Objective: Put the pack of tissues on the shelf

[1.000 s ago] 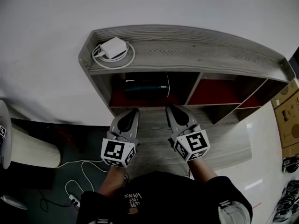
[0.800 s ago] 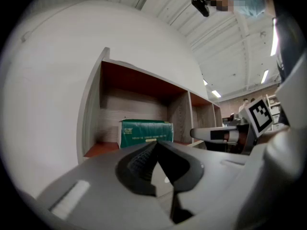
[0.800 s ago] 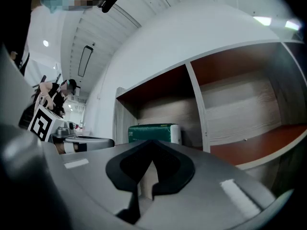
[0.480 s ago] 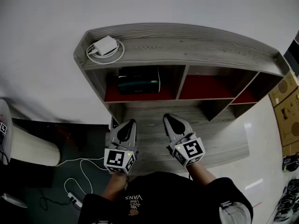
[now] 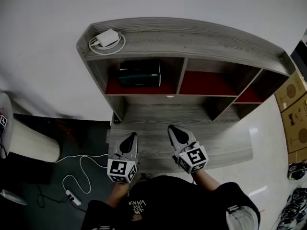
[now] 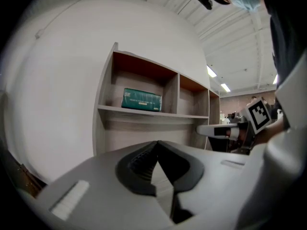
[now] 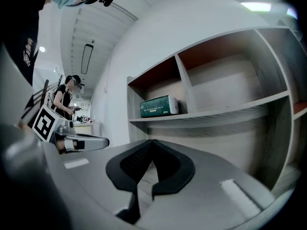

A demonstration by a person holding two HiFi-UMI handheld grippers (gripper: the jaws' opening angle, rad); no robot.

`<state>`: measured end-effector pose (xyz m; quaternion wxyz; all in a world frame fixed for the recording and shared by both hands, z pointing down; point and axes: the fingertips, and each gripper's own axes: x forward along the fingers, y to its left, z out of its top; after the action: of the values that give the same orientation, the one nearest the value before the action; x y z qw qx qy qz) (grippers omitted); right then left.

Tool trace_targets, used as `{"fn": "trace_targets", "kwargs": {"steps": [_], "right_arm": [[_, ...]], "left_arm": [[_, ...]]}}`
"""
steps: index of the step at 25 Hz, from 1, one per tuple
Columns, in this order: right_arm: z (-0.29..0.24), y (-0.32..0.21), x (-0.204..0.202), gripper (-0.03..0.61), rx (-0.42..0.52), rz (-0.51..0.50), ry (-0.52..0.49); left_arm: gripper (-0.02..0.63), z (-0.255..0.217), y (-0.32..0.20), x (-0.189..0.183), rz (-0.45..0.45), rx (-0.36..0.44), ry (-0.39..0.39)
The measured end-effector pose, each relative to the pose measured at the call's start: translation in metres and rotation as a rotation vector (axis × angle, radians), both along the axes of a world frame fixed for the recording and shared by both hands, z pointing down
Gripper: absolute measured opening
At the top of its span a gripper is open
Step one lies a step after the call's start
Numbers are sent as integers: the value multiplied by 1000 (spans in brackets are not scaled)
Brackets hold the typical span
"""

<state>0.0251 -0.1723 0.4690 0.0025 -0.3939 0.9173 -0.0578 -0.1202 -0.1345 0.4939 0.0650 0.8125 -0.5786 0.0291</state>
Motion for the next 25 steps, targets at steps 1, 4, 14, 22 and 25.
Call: {"fn": "trace_targets", "kwargs": {"steps": [1, 4, 14, 22, 25], "right_arm": [[6, 4, 2, 4, -14, -3, 2], [23, 16, 8, 3, -58, -13, 22], [52, 41, 32, 3, -170, -28, 61], [66, 53, 46, 3, -211, -32, 69], [73, 56, 50, 3, -224, -42, 75]], "left_arm": [[54, 5, 5, 2, -4, -10, 2], [52, 23, 21, 8, -26, -58, 8], [53, 46, 57, 28, -68, -109, 21], [52, 57, 67, 47, -75, -138, 19], [52, 53, 68, 54, -73, -126, 34]]}}
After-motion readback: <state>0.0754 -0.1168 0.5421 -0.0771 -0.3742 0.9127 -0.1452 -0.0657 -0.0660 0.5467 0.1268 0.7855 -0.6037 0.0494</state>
